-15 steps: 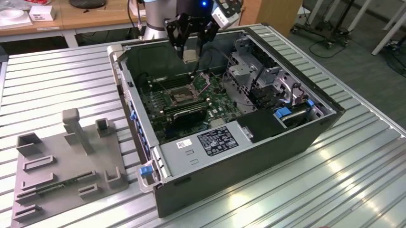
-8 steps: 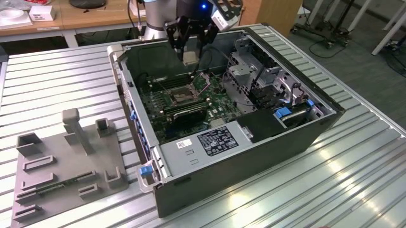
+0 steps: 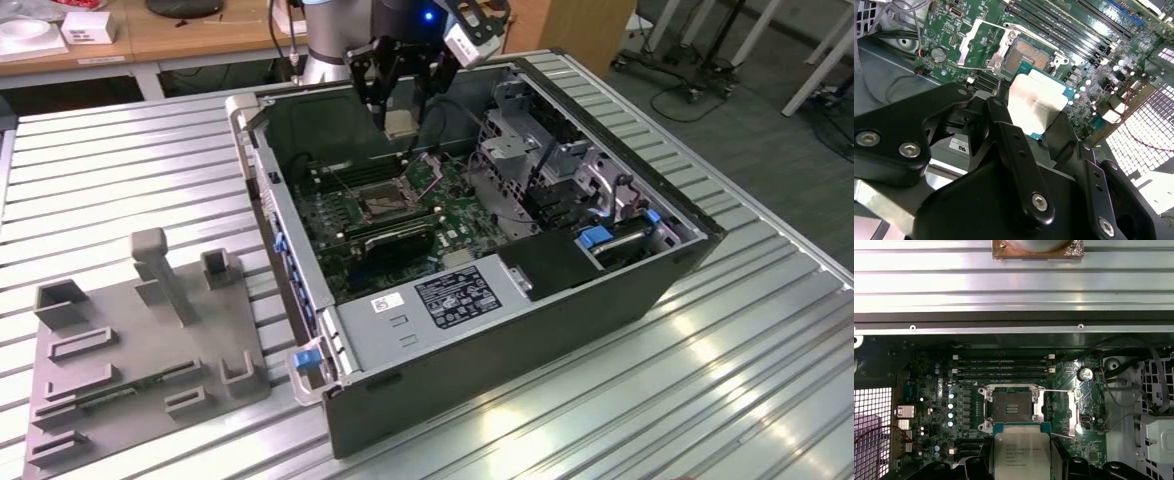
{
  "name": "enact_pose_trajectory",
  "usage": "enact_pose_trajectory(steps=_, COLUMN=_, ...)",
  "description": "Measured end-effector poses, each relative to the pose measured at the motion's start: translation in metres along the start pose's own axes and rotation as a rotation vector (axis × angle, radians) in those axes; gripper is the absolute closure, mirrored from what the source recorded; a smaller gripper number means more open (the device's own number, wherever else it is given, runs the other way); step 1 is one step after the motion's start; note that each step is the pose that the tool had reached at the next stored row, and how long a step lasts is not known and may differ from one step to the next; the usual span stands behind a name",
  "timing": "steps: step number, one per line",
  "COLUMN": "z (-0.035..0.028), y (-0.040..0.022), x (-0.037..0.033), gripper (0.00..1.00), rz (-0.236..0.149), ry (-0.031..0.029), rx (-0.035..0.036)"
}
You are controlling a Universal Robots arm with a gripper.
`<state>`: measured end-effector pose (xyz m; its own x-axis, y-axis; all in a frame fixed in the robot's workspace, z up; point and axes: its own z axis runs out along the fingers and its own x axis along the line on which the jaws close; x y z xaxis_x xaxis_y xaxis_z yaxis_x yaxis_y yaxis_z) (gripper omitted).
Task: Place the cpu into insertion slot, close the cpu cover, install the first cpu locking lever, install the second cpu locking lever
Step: 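Place the cpu into insertion slot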
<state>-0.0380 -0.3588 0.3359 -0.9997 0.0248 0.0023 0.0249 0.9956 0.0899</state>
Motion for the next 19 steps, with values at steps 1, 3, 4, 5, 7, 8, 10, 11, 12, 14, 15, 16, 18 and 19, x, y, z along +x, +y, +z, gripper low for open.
enact_pose_trajectory(steps=1, z=0.0001, y=0.0, x=0.0, gripper=0.46, rz=0.0, ry=0.0, rx=0.0)
enact_pose_trajectory(steps=3, z=0.0008, y=0.0, x=0.0, gripper=0.46, rz=0.0, ry=-0.0001, rx=-0.0004)
enact_pose_trajectory(steps=4, z=0.0011, y=-0.0001, x=0.0, gripper=0.46, rz=0.0, ry=-0.0001, rx=-0.0002)
enact_pose_trajectory(steps=5, z=0.0016, y=-0.0001, x=0.0, gripper=0.46, rz=0.0, ry=0.0, rx=-0.0001)
enact_pose_trajectory(steps=7, z=0.003, y=-0.0003, x=0.0, gripper=0.46, rz=0.0, ry=0.0, rx=-0.0001)
enact_pose_trajectory(steps=8, z=0.0037, y=-0.0003, x=0.0, gripper=0.46, rz=0.0, ry=0.0, rx=-0.0001)
enact_pose_trajectory(steps=10, z=0.0051, y=-0.0004, x=0.0, gripper=0.46, rz=0.0, ry=0.0, rx=0.0)
enact_pose_trajectory(steps=11, z=0.0058, y=-0.0005, x=0.0, gripper=0.46, rz=0.0, ry=0.0, rx=0.0)
enact_pose_trajectory(steps=12, z=0.0064, y=-0.0006, x=0.0, gripper=0.46, rz=0.0, ry=0.0, rx=0.0001)
enact_pose_trajectory(steps=14, z=0.0071, y=-0.0006, x=0.0, gripper=0.46, rz=0.0, ry=0.0001, rx=0.0001)
enact_pose_trajectory(steps=15, z=0.0073, y=-0.0007, x=0.0, gripper=0.46, rz=0.0, ry=0.0001, rx=0.0002)
enact_pose_trajectory(steps=16, z=0.0073, y=-0.0007, x=0.0, gripper=0.46, rz=0.0, ry=0.0001, rx=0.0002)
enact_pose_trajectory(steps=18, z=0.0074, y=-0.0007, x=0.0, gripper=0.46, rz=0.0, ry=0.0, rx=0.0)
enact_pose_trajectory(steps=19, z=0.0074, y=-0.0007, x=0.0, gripper=0.46, rz=0.0, ry=0.0, rx=0.0)
